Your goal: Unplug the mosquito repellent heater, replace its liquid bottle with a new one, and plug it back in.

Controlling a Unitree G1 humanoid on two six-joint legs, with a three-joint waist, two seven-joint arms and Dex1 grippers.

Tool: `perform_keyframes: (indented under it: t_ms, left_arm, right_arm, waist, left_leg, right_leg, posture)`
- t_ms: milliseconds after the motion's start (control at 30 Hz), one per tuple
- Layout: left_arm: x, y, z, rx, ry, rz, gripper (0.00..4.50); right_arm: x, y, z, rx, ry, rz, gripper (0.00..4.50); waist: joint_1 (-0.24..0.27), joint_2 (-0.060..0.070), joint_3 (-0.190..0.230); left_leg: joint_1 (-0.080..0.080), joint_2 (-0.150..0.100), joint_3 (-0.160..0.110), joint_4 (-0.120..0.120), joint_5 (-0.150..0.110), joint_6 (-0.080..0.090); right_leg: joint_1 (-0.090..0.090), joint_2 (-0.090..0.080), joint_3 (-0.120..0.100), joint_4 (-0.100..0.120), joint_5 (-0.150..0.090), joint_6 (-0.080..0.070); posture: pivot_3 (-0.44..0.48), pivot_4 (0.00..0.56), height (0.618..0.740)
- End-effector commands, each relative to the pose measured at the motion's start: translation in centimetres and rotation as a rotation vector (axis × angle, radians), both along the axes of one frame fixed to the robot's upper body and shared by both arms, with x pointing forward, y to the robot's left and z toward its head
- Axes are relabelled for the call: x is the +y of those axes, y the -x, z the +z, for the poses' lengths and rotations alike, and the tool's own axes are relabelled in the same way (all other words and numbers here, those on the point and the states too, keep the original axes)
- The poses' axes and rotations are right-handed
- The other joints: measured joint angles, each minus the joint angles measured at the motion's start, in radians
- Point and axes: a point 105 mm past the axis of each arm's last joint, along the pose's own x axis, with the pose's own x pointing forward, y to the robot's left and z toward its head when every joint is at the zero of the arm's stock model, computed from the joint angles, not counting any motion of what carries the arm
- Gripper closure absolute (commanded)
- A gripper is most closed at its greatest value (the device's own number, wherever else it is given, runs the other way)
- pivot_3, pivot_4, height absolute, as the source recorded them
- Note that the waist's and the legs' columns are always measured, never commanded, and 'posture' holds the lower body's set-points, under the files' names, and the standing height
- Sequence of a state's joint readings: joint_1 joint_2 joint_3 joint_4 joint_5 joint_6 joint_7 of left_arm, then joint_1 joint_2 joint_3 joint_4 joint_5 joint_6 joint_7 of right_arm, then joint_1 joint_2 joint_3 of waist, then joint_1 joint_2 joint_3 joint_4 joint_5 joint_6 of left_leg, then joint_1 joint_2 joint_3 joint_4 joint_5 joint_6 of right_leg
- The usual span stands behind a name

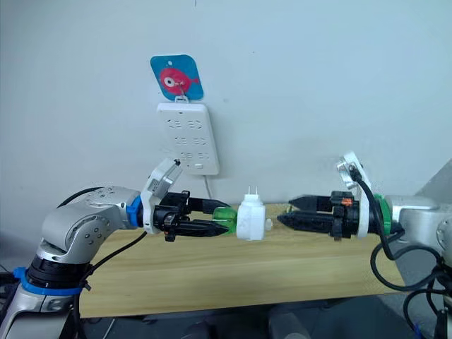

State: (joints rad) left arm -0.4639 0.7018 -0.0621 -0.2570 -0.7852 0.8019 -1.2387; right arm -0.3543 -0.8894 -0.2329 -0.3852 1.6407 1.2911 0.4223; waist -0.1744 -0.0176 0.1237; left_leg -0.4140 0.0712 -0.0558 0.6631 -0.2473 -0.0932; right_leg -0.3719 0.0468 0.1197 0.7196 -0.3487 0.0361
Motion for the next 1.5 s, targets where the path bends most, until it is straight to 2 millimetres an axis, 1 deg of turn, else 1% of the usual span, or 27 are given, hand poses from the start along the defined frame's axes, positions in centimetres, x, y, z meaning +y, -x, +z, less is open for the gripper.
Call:
perform_keyframes:
  t_ms: [33, 167, 300, 467, 533, 700, 833, 933, 1000, 1033, 1300, 1400, 1467, 1500]
  left_arm:
    - [-0.2, 0.3, 0.9, -0.045, 0.020, -0.030, 2.18]
    - [-0.2, 0.4, 1.0, -0.049, 0.022, -0.034, 2.18]
    - [-0.4, 0.6, 1.1, -0.052, 0.028, -0.040, 2.18]
    - [-0.5, 0.7, 1.3, -0.049, 0.043, -0.040, 2.18]
    - [-0.6, 0.7, 1.4, -0.047, 0.047, -0.040, 2.18]
    - [-0.7, 0.7, 1.6, -0.043, 0.060, -0.041, 2.18]
    - [-0.9, 0.8, 1.7, -0.039, 0.065, -0.045, 2.18]
    - [-0.9, 0.8, 1.7, -0.037, 0.066, -0.043, 2.18]
    - [-0.9, 0.8, 1.8, -0.036, 0.068, -0.041, 2.18]
    - [-0.9, 0.8, 1.8, -0.036, 0.069, -0.040, 2.18]
    - [-1.2, 0.2, 1.6, -0.048, 0.057, 0.006, 2.18]
    - [-1.2, -0.7, 1.9, -0.074, 0.064, 0.051, 2.18]
    - [-1.2, -1.0, 1.9, -0.103, 0.052, 0.060, 1.48]
    - [-1.2, -1.1, 2.0, -0.115, 0.051, 0.063, 1.33]
  right_arm:
    - [0.8, 0.9, 0.8, 0.071, -0.071, 0.028, 0.00]
    - [1.5, 1.0, 0.6, 0.136, -0.105, 0.028, 0.00]
    - [2.3, 0.5, -0.1, 0.176, -0.125, 0.021, 0.00]
    - [2.6, 0.0, -0.4, 0.210, -0.159, 0.034, 0.00]
    - [2.7, 0.0, -0.4, 0.218, -0.162, 0.044, 0.00]
    - [3.7, 0.2, -0.5, 0.236, -0.201, 0.086, 0.00]
    - [4.4, -0.1, -0.3, 0.237, -0.234, 0.098, 0.00]
    - [4.7, -0.2, -0.1, 0.238, -0.247, 0.107, 0.56]
    - [4.8, -0.2, -0.1, 0.238, -0.250, 0.115, 1.35]
    - [4.9, -0.2, -0.1, 0.238, -0.253, 0.117, 1.56]
    - [5.1, -0.2, 0.1, 0.235, -0.273, 0.125, 1.55]
    - [5.0, -0.2, 0.1, 0.235, -0.281, 0.122, 1.55]
    - [5.0, -0.2, 0.1, 0.236, -0.286, 0.120, 1.55]
    - [5.0, -0.2, 0.1, 0.235, -0.290, 0.118, 1.55]
  waist:
    - [-0.001, 0.000, 0.000]
    - [0.000, 0.000, 0.000]
    - [0.002, 0.000, 0.000]
    - [0.005, 0.000, 0.000]
    - [0.006, 0.000, 0.000]
    - [0.006, 0.000, 0.000]
    - [0.006, 0.000, 0.000]
    - [0.006, 0.000, 0.000]
    - [0.006, 0.000, 0.000]
    - [0.006, 0.000, 0.000]
    - [0.008, 0.000, 0.000]
    - [0.009, 0.000, 0.000]
    - [0.009, 0.000, 0.000]
    - [0.009, 0.000, 0.000]
  left_leg:
    - [0.000, 0.000, 0.000, 0.000, 0.000, 0.000]
    - [0.000, 0.000, 0.000, 0.000, 0.000, 0.000]
    - [0.000, 0.000, 0.000, 0.000, 0.000, 0.000]
    - [0.000, 0.000, 0.000, 0.000, 0.000, 0.000]
    - [0.000, 0.000, -0.001, 0.000, 0.000, 0.000]
    - [-0.001, 0.000, -0.001, 0.000, 0.000, 0.000]
    - [-0.001, 0.000, -0.001, 0.000, 0.000, 0.000]
    - [-0.001, 0.000, -0.001, 0.000, 0.000, 0.000]
    - [-0.001, 0.000, -0.001, 0.000, 0.000, 0.000]
    - [-0.001, 0.000, -0.001, 0.000, 0.000, 0.000]
    - [-0.001, 0.000, -0.001, 0.000, 0.000, 0.000]
    - [-0.001, 0.000, -0.001, 0.000, 0.000, 0.000]
    - [-0.001, 0.000, -0.001, 0.000, 0.000, 0.000]
    - [-0.001, 0.000, -0.001, 0.000, 0.000, 0.000]
  right_leg:
    - [0.000, 0.000, 0.000, 0.000, 0.000, 0.000]
    - [0.000, 0.000, 0.001, 0.000, 0.000, 0.001]
    - [0.000, 0.000, 0.001, 0.000, 0.000, 0.001]
    - [0.000, 0.000, 0.000, 0.000, 0.000, 0.001]
    - [0.000, 0.000, 0.000, 0.000, 0.000, 0.001]
    - [0.000, 0.000, 0.000, 0.000, 0.000, 0.001]
    - [0.000, 0.000, 0.000, 0.000, 0.000, 0.001]
    - [0.000, 0.000, 0.000, 0.000, 0.000, 0.001]
    - [0.000, 0.000, 0.000, 0.000, 0.000, 0.001]
    - [0.000, 0.000, 0.000, 0.000, 0.000, 0.001]
    - [0.000, 0.000, 0.000, 0.000, 0.000, 0.001]
    - [0.000, 0.000, 0.000, 0.000, 0.000, 0.001]
    - [0.000, 0.000, 0.000, 0.000, 0.000, 0.001]
    - [0.000, 0.000, 0.000, 0.000, 0.000, 0.001]
  posture:
    - [-0.170, 0.066, 0.735]
    - [-0.165, 0.064, 0.735]
    - [-0.162, 0.063, 0.735]
    - [-0.153, 0.059, 0.735]
    - [-0.153, 0.059, 0.735]
    - [-0.153, 0.059, 0.735]
    - [-0.153, 0.059, 0.735]
    - [-0.153, 0.059, 0.735]
    - [-0.153, 0.059, 0.735]
    - [-0.153, 0.059, 0.735]
    - [-0.142, 0.058, 0.735]
    - [-0.143, 0.060, 0.735]
    - [-0.143, 0.060, 0.735]
    - [-0.146, 0.061, 0.735]
